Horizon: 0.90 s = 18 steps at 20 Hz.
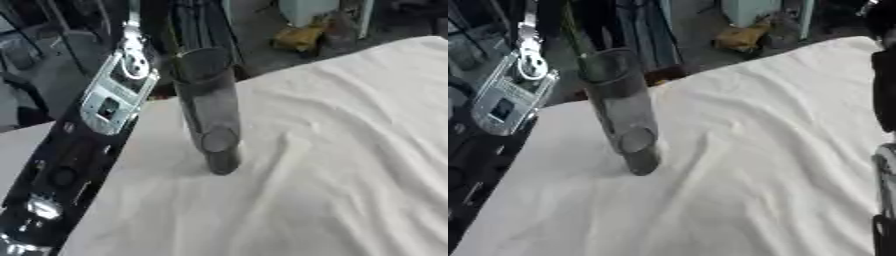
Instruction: Arrange flowers into the vase.
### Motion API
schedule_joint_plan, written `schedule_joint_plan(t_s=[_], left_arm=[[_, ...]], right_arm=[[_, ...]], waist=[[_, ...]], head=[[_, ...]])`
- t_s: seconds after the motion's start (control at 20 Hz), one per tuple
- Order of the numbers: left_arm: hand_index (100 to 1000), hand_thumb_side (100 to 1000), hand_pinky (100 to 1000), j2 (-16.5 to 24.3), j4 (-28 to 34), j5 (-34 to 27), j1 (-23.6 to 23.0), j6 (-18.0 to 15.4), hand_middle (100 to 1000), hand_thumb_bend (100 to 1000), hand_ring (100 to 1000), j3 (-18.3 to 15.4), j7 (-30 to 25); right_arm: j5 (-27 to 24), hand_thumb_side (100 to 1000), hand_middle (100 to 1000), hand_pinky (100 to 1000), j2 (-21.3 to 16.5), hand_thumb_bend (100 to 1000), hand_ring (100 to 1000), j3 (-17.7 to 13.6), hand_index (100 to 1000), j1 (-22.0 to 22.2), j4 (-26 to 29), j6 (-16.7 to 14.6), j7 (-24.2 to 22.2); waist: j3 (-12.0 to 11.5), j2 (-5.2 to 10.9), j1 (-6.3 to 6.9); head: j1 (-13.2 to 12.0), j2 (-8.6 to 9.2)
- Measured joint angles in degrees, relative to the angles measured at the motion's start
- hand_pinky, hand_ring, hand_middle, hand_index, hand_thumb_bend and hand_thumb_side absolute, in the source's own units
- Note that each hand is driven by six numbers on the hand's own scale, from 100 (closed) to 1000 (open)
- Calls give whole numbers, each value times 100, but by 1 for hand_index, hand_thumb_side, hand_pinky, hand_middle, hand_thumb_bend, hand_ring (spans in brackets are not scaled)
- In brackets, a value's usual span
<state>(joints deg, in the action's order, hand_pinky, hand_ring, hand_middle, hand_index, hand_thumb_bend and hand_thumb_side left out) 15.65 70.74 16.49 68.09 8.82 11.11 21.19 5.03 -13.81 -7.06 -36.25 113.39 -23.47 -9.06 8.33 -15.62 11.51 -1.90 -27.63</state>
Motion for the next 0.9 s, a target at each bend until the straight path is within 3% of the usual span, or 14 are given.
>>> schedule_joint_plan(t_s=[0.5, 0.9], left_arm=[[997, 1000, 682, 65, 9, 368, -162, -40, 972, 100, 871, 0, -569], [1000, 1000, 717, 256, 114, 525, -251, 23, 1000, 100, 899, 67, -979]], right_arm=[[17, 1000, 764, 794, 36, 131, 831, -19, 918, 1, 0, 5, 71], [20, 1000, 765, 794, 37, 127, 832, -33, 918, 6, 0, 13, 104]], waist=[[-10, 0, -4], [-28, 9, -5]], head=[[24, 4], [52, 4]])
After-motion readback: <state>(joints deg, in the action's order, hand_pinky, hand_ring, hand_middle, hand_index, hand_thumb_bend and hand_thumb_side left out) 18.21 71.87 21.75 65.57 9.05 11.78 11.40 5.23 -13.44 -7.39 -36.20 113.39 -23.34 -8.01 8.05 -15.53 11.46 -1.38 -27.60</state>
